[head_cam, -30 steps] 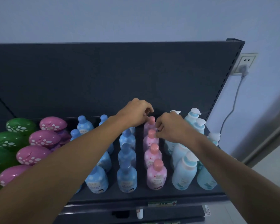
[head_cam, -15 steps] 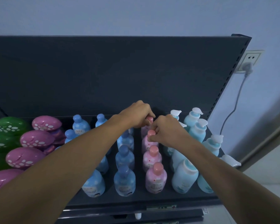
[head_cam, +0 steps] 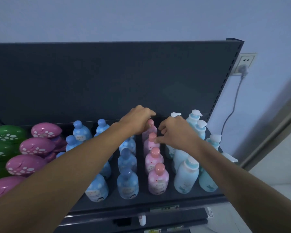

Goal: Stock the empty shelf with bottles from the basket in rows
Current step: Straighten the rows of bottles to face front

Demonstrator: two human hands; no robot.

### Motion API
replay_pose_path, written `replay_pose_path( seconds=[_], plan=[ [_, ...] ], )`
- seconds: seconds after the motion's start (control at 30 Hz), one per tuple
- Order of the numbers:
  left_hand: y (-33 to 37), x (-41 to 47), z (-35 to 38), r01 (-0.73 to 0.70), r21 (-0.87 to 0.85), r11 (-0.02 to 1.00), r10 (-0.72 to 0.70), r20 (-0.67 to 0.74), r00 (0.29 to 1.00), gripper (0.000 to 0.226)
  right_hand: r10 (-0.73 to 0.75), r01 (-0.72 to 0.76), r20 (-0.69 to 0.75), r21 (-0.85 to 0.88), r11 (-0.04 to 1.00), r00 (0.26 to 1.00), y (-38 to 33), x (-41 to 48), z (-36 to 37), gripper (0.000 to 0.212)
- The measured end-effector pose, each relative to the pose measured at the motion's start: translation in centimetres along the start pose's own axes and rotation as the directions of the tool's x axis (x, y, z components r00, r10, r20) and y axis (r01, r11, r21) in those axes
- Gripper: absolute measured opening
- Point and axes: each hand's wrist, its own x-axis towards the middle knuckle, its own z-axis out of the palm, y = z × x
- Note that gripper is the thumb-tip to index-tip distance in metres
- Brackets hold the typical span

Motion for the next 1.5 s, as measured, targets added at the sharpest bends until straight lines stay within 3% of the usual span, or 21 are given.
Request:
replay_pose_path(
  seconds=[0.13,0.2,0.33,0.47,0.63,0.73,1.07,1.5],
  plan=[
    [2.0,-2.5,-0.8,0.033,0.025,0.999,-0.029,-0.155,0.987,0.015,0.019,-0.020,-0.063,-0.002,1.000,0.998,0.9,-2.6,-3.1,0.034],
    [3.0,-4.0,-1.4,0.011,0.012,1.000,-0.009,-0.203,0.979,0.021,0.039,-0.039,-0.091,0.003,0.999,0.995,1.3,-4.2,-4.8,0.031],
    [6.2,-6.5,-1.6,-0.078,-0.093,0.993,0.062,-0.169,0.984,0.021,0.066,-0.069,-0.144,-0.015,0.997,0.987,2.8,-7.8,-7.1,0.022],
    [9.2,-8.0,-0.6,-0.183,-0.175,0.967,0.168,-0.096,0.981,0.029,0.100,-0.100,-0.010,-0.081,0.992,0.995,5.1,-10.4,-8.7,0.029],
    [11.6,-8.6,0.8,-0.276,-0.093,0.957,0.279,0.022,0.960,0.050,0.097,-0.067,0.200,-0.150,0.986,0.975,7.7,-11.2,-9.0,0.041],
    [12.5,-9.1,1.8,-0.255,-0.099,0.962,0.263,0.069,0.962,0.050,0.066,-0.037,0.251,-0.118,0.992,0.966,9.0,-11.4,-8.6,0.041],
    [13.7,-9.2,2.5,-0.134,-0.083,0.988,0.136,0.024,0.990,0.034,-0.008,0.024,0.166,-0.095,0.995,0.986,11.5,-11.0,-7.1,0.034],
    [13.4,-9.2,1.4,-0.109,-0.087,0.990,0.115,0.077,0.990,0.042,-0.006,0.016,0.166,-0.059,0.998,0.986,11.3,-10.5,-7.3,0.037]
  ],
)
